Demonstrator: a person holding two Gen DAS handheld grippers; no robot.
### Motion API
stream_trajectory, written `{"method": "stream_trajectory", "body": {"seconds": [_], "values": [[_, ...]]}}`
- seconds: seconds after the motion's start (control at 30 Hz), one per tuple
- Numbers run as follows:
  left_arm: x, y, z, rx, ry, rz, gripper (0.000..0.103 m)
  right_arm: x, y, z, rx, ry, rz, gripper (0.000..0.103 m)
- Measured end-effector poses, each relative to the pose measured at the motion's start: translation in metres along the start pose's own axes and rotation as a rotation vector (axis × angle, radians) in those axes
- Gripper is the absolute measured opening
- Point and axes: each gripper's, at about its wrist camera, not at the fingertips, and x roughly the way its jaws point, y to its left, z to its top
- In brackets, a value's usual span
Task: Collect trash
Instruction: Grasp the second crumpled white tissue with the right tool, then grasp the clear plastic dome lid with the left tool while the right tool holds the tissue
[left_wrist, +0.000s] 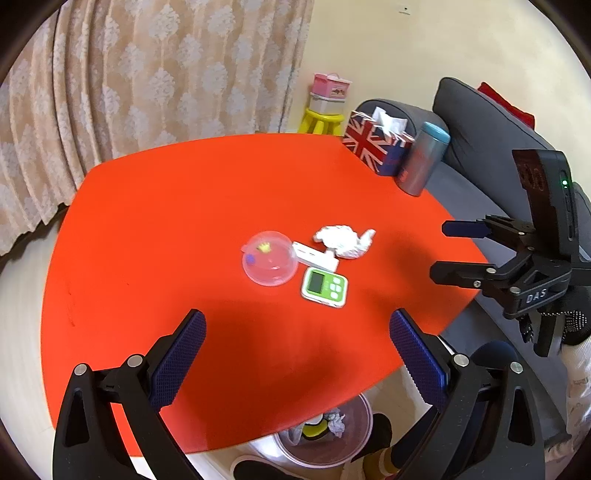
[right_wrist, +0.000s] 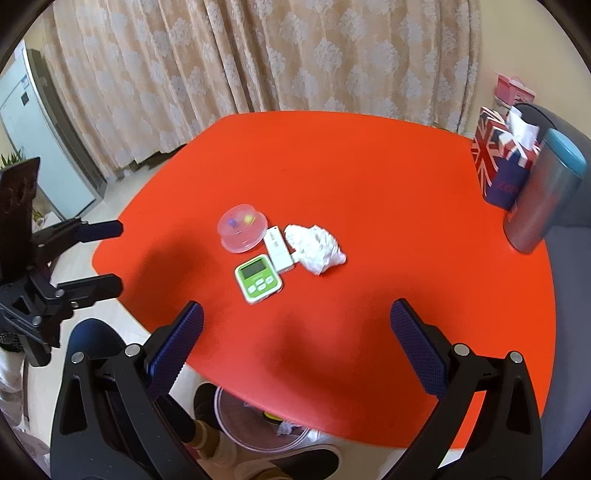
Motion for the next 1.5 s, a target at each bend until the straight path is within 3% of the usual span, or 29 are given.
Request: {"method": "stream_trajectory", "body": {"seconds": [0.4, 0.53, 0.7, 0.8, 0.87, 0.97, 1.5], "values": [[0.013, 0.014, 0.008, -0.006, 0.021, 0.005, 0.096, 0.06, -0.007, 0.024, -0.048, 0.092, 0.004, 0.098], [0.018, 0.016, 0.008, -0.006, 0.027, 0.003, 0.096, 0.075, -0.01, 0.026, -0.054, 0.122, 0.01, 0.075], [0.024, 0.018, 0.009, -0.007, 0.033, -0.001, 0.096, 0.085, -0.014, 0.026, -0.047, 0.13, 0.021, 0.054], [0.027, 0.018, 0.009, -0.008, 0.037, -0.003, 0.096, 0.09, -0.016, 0.024, -0.046, 0.139, 0.024, 0.036], [0.029, 0.018, 0.009, -0.007, 0.039, -0.004, 0.096, 0.09, -0.016, 0.023, -0.042, 0.138, 0.019, 0.019], [0.032, 0.018, 0.01, -0.004, 0.04, -0.006, 0.096, 0.089, -0.017, 0.022, -0.042, 0.132, 0.013, 0.008], [0.054, 0.013, 0.028, 0.026, 0.054, -0.008, 0.096, 0.058, -0.02, 0.036, -0.008, 0.066, 0.017, 0.004]]}}
